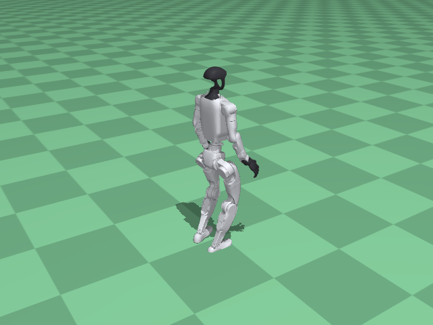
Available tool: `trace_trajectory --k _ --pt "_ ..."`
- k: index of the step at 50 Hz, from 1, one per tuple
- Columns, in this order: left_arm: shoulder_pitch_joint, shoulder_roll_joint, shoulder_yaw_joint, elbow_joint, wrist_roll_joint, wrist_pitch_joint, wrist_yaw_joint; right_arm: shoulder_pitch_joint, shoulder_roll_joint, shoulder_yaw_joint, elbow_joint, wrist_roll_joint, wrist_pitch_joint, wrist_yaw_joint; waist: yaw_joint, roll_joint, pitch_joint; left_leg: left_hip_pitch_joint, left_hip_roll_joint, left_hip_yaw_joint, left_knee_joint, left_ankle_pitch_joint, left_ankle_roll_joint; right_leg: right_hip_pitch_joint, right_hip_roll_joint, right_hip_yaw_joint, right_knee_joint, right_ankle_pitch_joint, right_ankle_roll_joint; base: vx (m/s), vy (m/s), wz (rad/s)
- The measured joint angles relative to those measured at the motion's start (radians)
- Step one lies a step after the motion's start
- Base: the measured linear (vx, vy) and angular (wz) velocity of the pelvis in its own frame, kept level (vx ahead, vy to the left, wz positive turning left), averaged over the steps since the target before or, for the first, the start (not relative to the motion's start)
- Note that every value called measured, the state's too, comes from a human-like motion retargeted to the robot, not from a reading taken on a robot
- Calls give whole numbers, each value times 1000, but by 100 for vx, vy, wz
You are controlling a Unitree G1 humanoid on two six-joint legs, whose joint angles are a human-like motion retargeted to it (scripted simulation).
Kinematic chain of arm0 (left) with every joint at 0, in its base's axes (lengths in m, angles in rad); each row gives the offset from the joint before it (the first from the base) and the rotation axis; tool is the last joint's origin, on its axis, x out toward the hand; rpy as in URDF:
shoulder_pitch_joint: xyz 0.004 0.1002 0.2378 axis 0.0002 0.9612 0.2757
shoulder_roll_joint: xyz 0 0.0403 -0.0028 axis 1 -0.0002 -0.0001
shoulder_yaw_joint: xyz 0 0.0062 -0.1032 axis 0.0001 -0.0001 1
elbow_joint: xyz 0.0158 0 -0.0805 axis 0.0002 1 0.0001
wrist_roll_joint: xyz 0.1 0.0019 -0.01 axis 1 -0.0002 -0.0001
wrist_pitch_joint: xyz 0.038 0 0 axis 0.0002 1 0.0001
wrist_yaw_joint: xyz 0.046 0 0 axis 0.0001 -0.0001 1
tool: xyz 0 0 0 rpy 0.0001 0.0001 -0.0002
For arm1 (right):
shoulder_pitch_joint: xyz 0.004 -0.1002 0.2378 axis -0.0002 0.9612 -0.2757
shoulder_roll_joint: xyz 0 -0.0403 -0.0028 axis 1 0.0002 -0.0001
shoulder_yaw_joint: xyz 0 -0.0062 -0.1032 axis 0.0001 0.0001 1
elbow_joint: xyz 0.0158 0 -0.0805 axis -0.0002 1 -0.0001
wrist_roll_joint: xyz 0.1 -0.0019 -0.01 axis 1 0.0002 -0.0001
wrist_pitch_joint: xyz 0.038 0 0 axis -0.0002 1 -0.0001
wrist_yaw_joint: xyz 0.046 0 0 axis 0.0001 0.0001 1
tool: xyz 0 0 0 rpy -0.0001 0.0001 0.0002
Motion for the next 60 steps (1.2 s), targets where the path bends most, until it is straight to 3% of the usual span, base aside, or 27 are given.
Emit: trace_trajectory --k 2,11,14,26,33,40,42,50,57,60 --pt "-9 0 5 -3 -10 2 -18 -11 -13 -6 7 5 1 14 1 6 6 24 -9 -13 -42 4 3 48 10 4 -90 39 2 4 6 -20" --pt "6 -3 -9 10 5 4 -44 45 -67 -2 21 34 -8 37 -26 8 17 107 -55 -20 -135 -23 21 48 -23 7 -11 6 19 2 8 -8" --pt "-6 2 -17 13 10 4 -56 37 -68 2 3 50 -9 57 -49 -30 19 163 -128 -5 -244 16 35 40 -85 12 28 -8 35 3 8 18" --pt "-17 0 -54 44 50 7 -76 32 -56 58 -42 57 -20 105 -86 -102 11 215 -233 30 -351 68 57 -36 -262 -64 272 -59 25 0 1 0" --pt "-26 28 -45 59 58 4 -76 20 -37 77 -57 38 -24 104 -67 -109 18 245 -225 20 -375 77 63 19 -219 -45 166 -42 11 1 -4 -15" --pt "-12 33 -43 64 47 -12 -66 35 -22 94 -65 26 -40 86 -46 -109 42 192 -170 13 -199 49 54 38 -179 -25 160 -57 1 1 -6 -35" --pt "-19 38 -46 64 38 -21 -68 28 -22 94 -62 27 -47 79 -20 -68 51 144 -106 -28 -110 50 35 73 -103 -25 66 -10 -11 5 -5 -76" --pt "-3 20 -91 43 7 -49 -52 53 -44 112 -70 56 -69 56 32 5 75 -18 -34 -149 167 81 -17 74 18 26 30 42 -10 7 0 -81" --pt "-36 21 -135 14 -24 -56 -33 75 -97 96 -87 113 -79 26 10 19 71 12 -74 -148 96 63 2 42 2 58 91 79 19 11 8 -61" --pt "-49 19 -155 12 -26 -53 -32 83 -123 90 -103 151 -79 25 -32 -9 75 84 -135 -111 -12 72 23 4 -63 71 204 94 50 11 9 -23"
